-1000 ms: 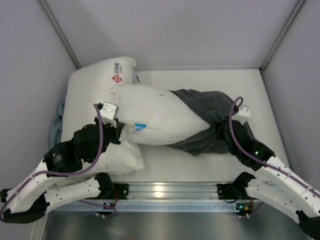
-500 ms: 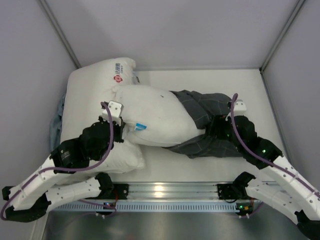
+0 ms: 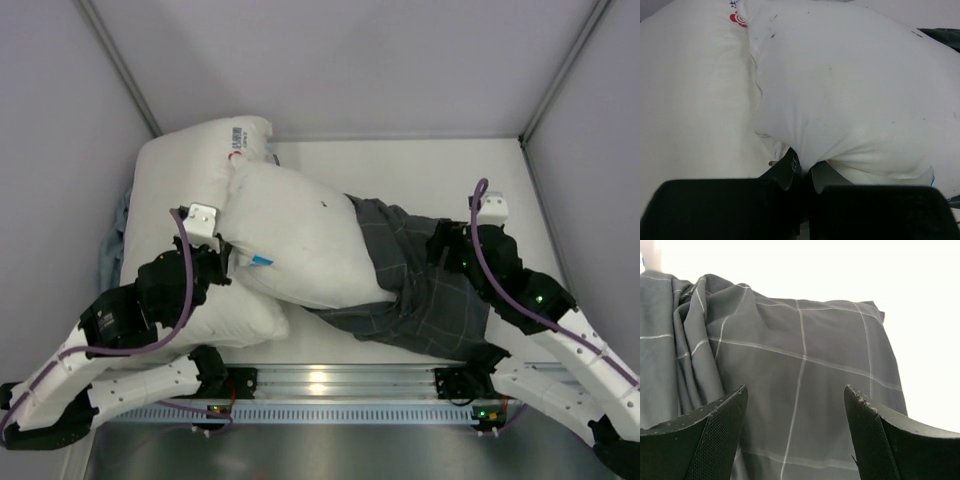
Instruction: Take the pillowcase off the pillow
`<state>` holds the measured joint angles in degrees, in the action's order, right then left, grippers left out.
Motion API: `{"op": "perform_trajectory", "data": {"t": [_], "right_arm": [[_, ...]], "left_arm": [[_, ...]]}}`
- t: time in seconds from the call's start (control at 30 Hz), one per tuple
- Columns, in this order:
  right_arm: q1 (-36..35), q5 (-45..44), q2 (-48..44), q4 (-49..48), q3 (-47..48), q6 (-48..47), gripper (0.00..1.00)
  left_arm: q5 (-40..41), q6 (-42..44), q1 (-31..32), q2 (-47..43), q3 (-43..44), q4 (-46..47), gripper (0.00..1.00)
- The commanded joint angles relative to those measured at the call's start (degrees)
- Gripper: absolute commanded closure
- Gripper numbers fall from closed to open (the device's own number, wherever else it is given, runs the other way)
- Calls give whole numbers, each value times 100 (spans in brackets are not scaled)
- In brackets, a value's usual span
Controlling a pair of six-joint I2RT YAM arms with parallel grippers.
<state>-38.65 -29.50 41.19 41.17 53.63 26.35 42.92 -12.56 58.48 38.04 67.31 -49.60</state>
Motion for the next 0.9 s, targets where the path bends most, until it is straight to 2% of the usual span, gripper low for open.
{"op": "perform_trajectory", "data": {"t": [0.0,0.17,0.27,0.33,0.47,0.53,0.7,0.73,0.8,0.87], "right_arm": [[42,495,265,-450,-45,-279,26],[25,2215,574,-1821,7,-587,26],[33,2789,1039,-2287,244,-631,25],[33,2861,1592,-2324,550,-692,26],[33,2547,2410,-2394,877,-693,26],[25,2318,2788,-2368,965,-623,29],[42,808,3088,-2192,755,-367,40],[42,266,3079,-2088,633,-306,46],[155,-107,3009,-2008,501,-271,53],[331,-320,2808,-1972,237,-157,71]], "left_arm": [[307,52,-82,-157,239,469,100],[-371,96,-82,-227,-217,654,100],[-670,-10,-73,-245,-446,680,100],[-802,-80,-73,-271,-534,706,100],[-838,-133,-82,-385,-640,742,100],[-846,-124,-82,-429,-605,733,100],[-706,-133,-73,-640,-473,724,100],[-671,-133,-82,-675,-447,724,100],[-548,-150,-82,-807,-438,724,100],[-478,-159,-82,-964,-429,724,100]]}}
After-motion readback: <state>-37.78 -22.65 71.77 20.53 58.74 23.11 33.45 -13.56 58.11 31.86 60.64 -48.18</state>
